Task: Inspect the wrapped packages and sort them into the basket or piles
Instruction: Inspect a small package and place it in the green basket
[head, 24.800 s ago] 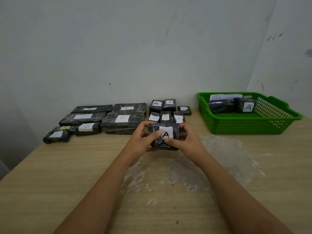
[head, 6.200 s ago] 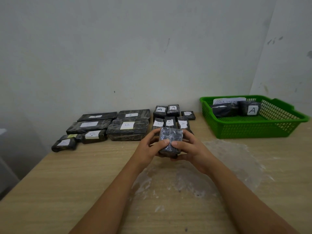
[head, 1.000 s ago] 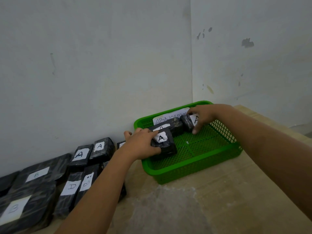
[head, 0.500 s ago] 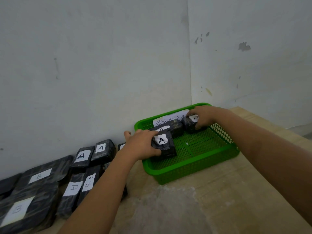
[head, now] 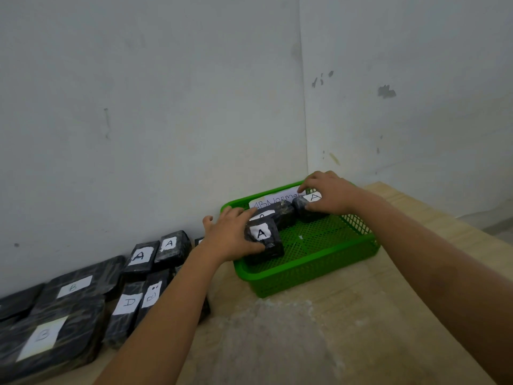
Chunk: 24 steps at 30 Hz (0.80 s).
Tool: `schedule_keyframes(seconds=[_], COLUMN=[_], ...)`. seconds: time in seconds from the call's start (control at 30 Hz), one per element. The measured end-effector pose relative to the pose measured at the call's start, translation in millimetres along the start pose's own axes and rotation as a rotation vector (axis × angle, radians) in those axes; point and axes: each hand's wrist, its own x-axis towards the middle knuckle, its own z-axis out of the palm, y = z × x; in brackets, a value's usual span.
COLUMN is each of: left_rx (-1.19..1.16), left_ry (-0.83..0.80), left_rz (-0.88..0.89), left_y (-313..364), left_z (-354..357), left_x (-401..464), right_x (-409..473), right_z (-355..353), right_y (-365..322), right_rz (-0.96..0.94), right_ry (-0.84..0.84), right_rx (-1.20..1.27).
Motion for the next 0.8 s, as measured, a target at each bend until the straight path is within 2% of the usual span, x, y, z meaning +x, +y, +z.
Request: schedule_keyframes(seconds=[0.27, 0.37, 0.47, 0.57, 0.73, 0.8], left_rx=[-0.413, -0.478, -0.453, -0.427, -0.376, -0.328], left_ry=[0.487, 0.583, 0.575, 0.515, 0.347, 0.252], left_rz=[0.06, 0.07, 0.038, -0.041, -0.158, -0.192], left_y=[-15.0, -28.5, -45.6, -65.1, -99.0, -112.1], left_z=[-8.2, -0.6, 12.6, 28.2, 51.0, 60.9], left_x=[-94.1, -143.8, -188.3, -225.9, -269.6, -281.0], right_x=[-75.3, -110.6, -141.1, -155.9, -160.8, -159.8], right_z=[-15.5, -6.1, 22.8, 68.6, 143.6, 166.8], right_y=[-77.4, -126.1, -174.1, -210.3, -241.0, -245.1], right_rz=[-0.153, -0.223, -0.284, -0.294, -0.153, -0.074], right_ry=[0.316, 0.396, 0.365, 0.219, -0.024, -0.041], right_rx=[0.043, 0.126, 0.265, 0.312, 0.345, 0.36])
